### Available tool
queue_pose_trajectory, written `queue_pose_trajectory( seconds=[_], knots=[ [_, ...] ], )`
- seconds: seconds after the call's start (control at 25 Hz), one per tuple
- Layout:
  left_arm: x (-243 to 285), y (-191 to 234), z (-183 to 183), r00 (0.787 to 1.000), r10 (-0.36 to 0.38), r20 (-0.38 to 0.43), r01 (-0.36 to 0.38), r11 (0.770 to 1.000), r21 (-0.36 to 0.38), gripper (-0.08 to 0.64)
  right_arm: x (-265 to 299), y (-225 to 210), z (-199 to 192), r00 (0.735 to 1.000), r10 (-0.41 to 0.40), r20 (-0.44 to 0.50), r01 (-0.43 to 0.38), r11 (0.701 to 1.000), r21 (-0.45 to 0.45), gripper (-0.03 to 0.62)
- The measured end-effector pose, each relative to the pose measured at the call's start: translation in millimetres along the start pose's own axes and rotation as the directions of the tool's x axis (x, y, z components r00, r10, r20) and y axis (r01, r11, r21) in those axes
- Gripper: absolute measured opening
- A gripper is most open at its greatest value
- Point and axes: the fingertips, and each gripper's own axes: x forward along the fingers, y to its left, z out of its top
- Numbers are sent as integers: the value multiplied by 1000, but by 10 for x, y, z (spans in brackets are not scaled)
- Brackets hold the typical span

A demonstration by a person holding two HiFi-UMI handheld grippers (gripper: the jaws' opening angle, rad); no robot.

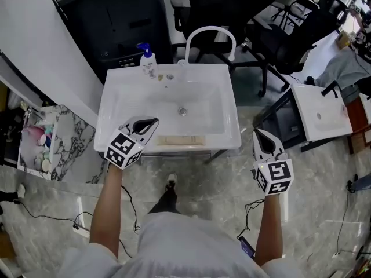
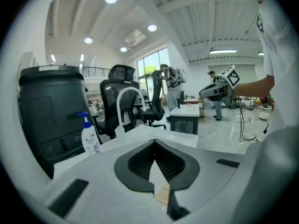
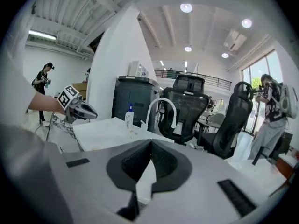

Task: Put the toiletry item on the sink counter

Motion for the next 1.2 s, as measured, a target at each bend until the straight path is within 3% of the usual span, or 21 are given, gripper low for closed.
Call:
queue_pose_trajectory(
  seconds=[0.16, 0.36, 0.48, 0.8, 1.0, 1.2],
  knots=[
    [-352, -34, 367, 988, 120, 94, -118, 993, -21, 9, -75, -22, 358, 999, -16, 51, 19, 997, -76, -3],
    [-827, -36, 788, 950, 248, 190, -239, 969, -68, 9, -181, 91, 744, 992, 14, 125, 7, 986, -166, -3],
    [-1118, -48, 1080, 923, 294, 248, -291, 955, -52, 9, -226, 172, 957, 986, 39, 164, -6, 981, -192, -3],
    [-1575, -141, 1535, 895, 309, 320, -318, 948, -27, 9, -321, 420, 1314, 965, 114, 236, -61, 973, -223, -3],
    [-1620, -164, 1571, 902, 332, 276, -360, 931, 57, 9, -327, 542, 1363, 961, 146, 233, -90, 968, -234, -3],
    [-1618, -128, 1526, 899, 346, 268, -374, 926, 59, 9, -266, 624, 1364, 960, 160, 228, -103, 964, -244, -5]
  ],
)
